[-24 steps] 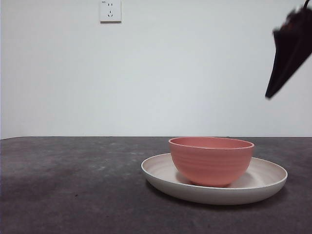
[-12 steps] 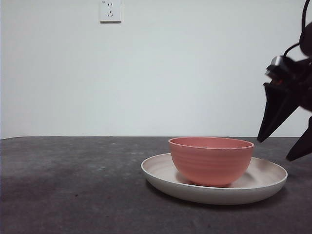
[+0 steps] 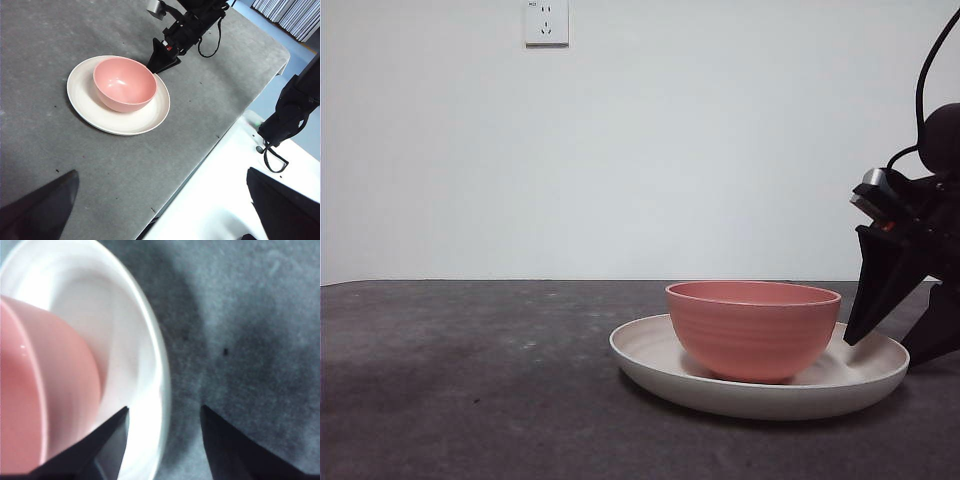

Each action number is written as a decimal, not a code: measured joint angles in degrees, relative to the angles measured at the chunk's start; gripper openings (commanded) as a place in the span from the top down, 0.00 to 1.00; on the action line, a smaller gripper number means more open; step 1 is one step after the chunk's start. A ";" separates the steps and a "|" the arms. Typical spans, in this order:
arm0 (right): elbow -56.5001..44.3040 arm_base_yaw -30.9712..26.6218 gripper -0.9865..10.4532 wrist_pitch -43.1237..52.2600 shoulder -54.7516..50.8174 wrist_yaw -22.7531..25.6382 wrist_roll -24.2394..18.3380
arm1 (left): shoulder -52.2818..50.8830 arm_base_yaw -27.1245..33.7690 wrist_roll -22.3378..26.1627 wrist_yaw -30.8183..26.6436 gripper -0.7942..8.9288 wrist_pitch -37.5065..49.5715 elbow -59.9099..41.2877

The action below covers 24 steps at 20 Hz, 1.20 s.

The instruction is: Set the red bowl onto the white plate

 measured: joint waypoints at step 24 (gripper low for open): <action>14.75 6.78 0.90 -8.50 2.12 0.76 3.50 | 0.00 0.00 0.00 0.00 0.34 0.00 0.00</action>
